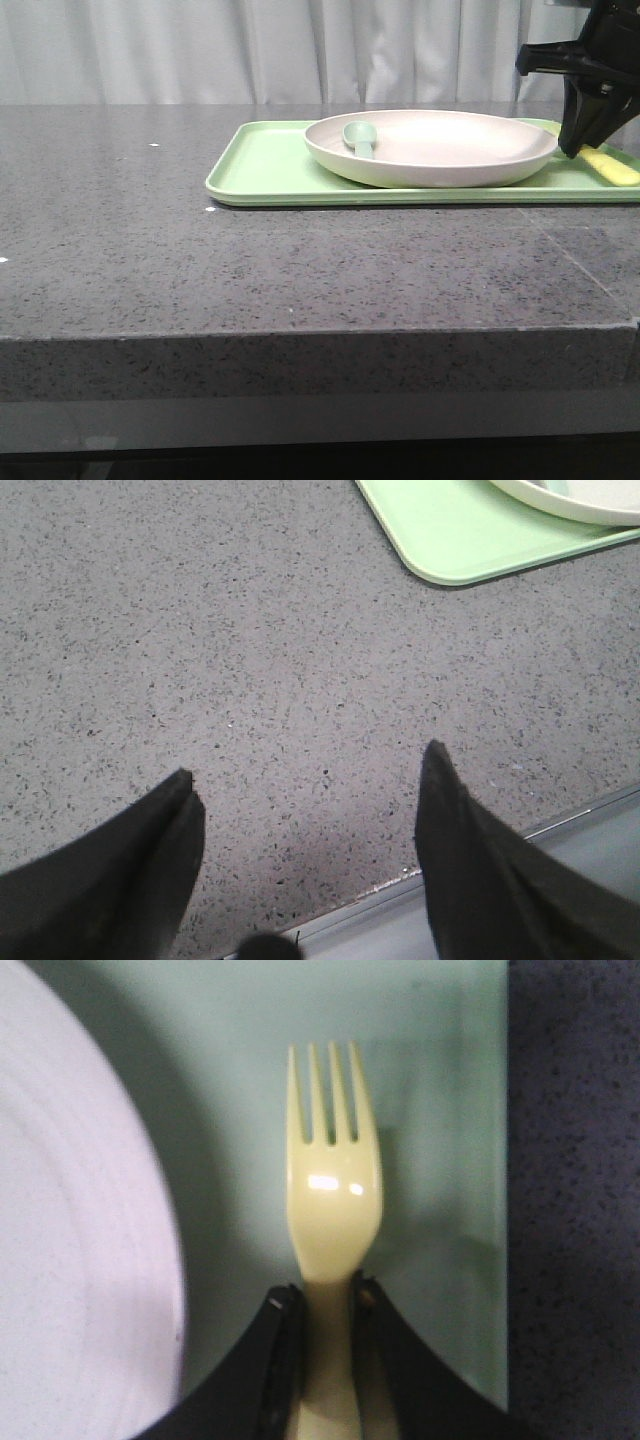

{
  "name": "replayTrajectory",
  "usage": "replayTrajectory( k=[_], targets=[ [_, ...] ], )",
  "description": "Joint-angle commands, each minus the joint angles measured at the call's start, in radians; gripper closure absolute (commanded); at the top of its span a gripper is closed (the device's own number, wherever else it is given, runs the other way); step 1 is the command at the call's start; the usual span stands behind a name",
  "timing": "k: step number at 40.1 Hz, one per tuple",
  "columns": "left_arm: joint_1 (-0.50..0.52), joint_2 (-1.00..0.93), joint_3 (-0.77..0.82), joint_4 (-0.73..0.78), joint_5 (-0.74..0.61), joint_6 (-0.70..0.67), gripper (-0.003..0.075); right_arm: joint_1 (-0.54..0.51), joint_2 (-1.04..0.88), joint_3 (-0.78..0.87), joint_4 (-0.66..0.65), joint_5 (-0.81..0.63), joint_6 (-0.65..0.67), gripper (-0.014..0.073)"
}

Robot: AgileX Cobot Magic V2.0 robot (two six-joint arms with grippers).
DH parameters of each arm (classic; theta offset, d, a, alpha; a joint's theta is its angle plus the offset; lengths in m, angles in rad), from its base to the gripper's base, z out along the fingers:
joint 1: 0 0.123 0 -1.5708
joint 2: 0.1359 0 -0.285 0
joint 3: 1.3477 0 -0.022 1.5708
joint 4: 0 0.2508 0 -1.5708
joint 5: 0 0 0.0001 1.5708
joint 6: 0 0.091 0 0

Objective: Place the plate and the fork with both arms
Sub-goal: 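Lower the fork onto the tray beside the plate and release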

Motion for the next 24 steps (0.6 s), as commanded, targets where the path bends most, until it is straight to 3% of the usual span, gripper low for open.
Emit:
replayTrajectory(
  k=[1,8,19,24],
  targets=[
    [0.003,0.000,-0.028,-0.005,-0.074,-0.001,0.0269,-0.004,-0.053,-0.022,0.005,-0.037,-0.014,0.0493],
    [0.003,0.000,-0.028,-0.005,-0.072,-0.001,0.0269,-0.004,-0.053,-0.022,0.005,-0.032,-0.014,0.0473],
    [0.003,0.000,-0.028,-0.005,-0.068,-0.001,0.0269,-0.004,-0.053,-0.022,0.005,-0.034,-0.014,0.0230],
    [0.003,0.000,-0.028,-0.005,-0.068,-0.001,0.0269,-0.004,-0.060,-0.022,0.005,-0.018,-0.014,0.0209]
  ],
)
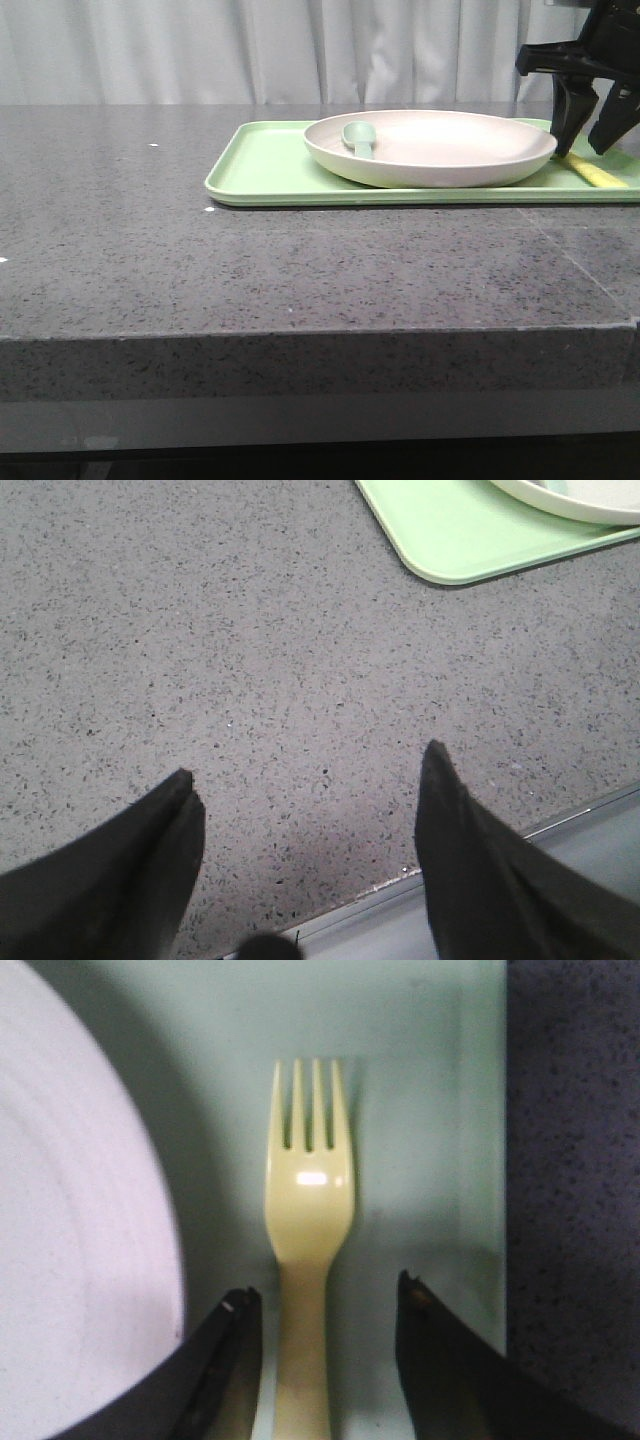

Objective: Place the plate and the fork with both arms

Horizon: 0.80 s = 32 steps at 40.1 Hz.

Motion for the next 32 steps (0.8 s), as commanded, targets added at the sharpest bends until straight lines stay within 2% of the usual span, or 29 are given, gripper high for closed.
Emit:
replayTrajectory(
  k=[1,13,25,32],
  targets=[
    [0.003,0.000,-0.028,-0.005,-0.068,-0.001,0.0269,-0.004,-0.065,-0.022,0.005,-0.009,-0.012,0.0209],
    [0.003,0.000,-0.028,-0.005,-0.063,-0.001,0.0269,0.013,-0.214,0.024,0.003,0.122,-0.012,0.0209],
    [0.003,0.000,-0.028,-0.005,-0.044,-0.001,0.0269,0.096,-0.544,0.308,-0.001,0.101,-0.062,0.0209],
    [0.003,0.000,-0.028,-0.005,-0.044,-0.001,0.0269,0.107,-0.741,0.421,-0.001,0.112,-0.062,0.0209]
  ],
)
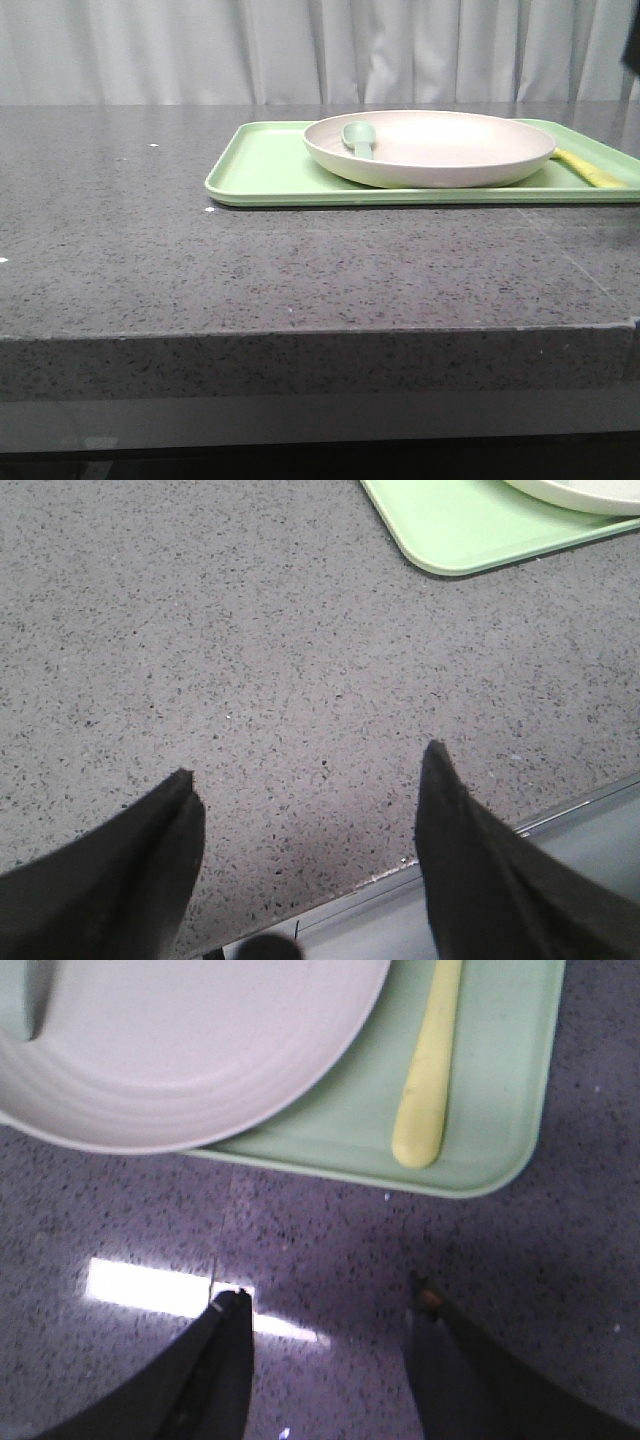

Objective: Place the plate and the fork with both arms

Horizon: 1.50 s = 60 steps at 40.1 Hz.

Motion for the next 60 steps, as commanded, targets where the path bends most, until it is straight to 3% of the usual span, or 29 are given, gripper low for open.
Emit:
replayTrajectory(
  k=[1,23,29,34,37,44,47,60],
  targets=[
    [0.003,0.000,-0.028,-0.005,-0.057,-0.001,0.0269,0.000,-0.145,0.028,-0.003,-0.027,-0.015,0.0209],
    [0.003,0.000,-0.028,-0.005,-0.069,-0.001,0.0272,0.000,-0.715,0.284,-0.058,-0.028,-0.016,0.0209],
    [0.003,0.000,-0.028,0.022,-0.080,-0.001,0.0346,-0.001,-0.775,0.319,-0.063,-0.050,-0.016,0.0211],
    [0.005,0.000,-0.028,0.041,-0.080,-0.013,0.0453,-0.001,-0.775,0.327,-0.066,-0.046,-0.009,0.0217],
    [0.006,0.000,-0.028,0.053,-0.080,-0.049,0.0524,-0.001,-0.775,0.331,-0.066,-0.048,-0.008,0.0273],
    [0.006,0.000,-0.028,0.096,-0.080,-0.114,0.0732,-0.001,-0.774,0.331,-0.066,-0.050,-0.007,0.0559],
    [0.006,0.000,-0.028,0.100,-0.080,-0.114,0.0738,-0.001,-0.774,0.331,-0.066,-0.051,-0.007,0.0668],
    [0.006,0.000,-0.028,0.098,-0.082,-0.114,0.0738,-0.001,-0.774,0.331,-0.038,-0.058,-0.006,0.0662]
  ],
)
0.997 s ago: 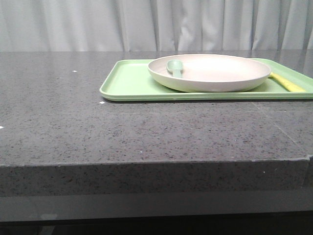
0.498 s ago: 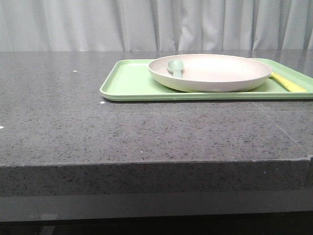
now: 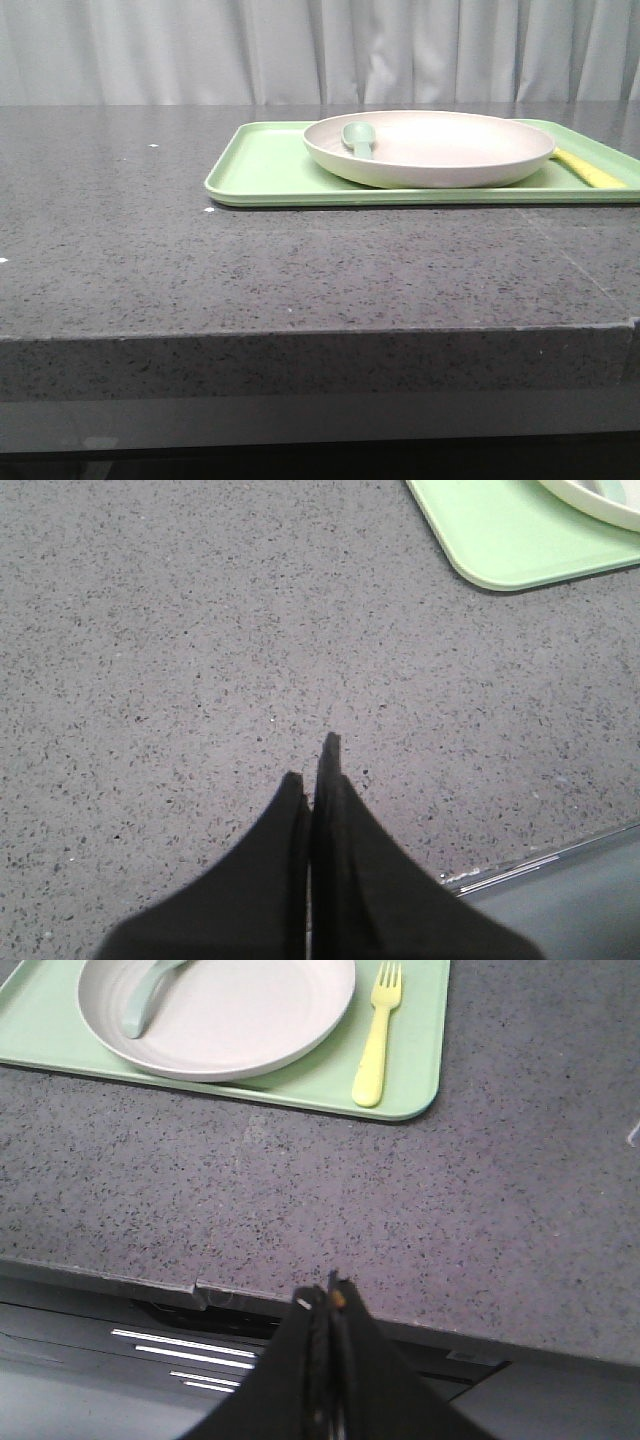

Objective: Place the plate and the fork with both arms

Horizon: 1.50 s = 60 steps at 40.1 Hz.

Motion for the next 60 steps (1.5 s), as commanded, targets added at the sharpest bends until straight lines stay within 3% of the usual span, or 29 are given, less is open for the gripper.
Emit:
replayTrajectory(
  k=[1,11,21,36,44,60],
  targets=[
    [0.001,0.000,-0.028,0.001,-0.073,-0.013,0.0738,-0.001,0.007,-0.021,0.007,-0.076,-0.001,0.0662],
    [0.001,0.000,-0.028,0.001,-0.080,-0.013,0.0738,-0.001,0.007,-0.021,0.007,-0.076,-0.001,0.0662],
    [0.052,-0.226,0.112,0.004,-0.203,-0.011,0.0738,-0.001,0.007,-0.021,0.007,-0.073,-0.001,0.0662],
    [0.294,-0.622,0.573,0.024,-0.653,-0.011,0.0738,-0.001,0.007,-0.021,0.007,-0.072,-0.001,0.0662],
    [0.309,-0.698,0.741,-0.013,-0.885,-0.011,0.0738,-0.001,0.007,-0.021,0.007,-0.072,-0.001,0.0662],
    [0.309,-0.723,0.738,-0.013,-0.866,-0.011,0.0738,-0.001,0.007,-0.021,0.007,-0.053,-0.001,0.0662]
  ],
)
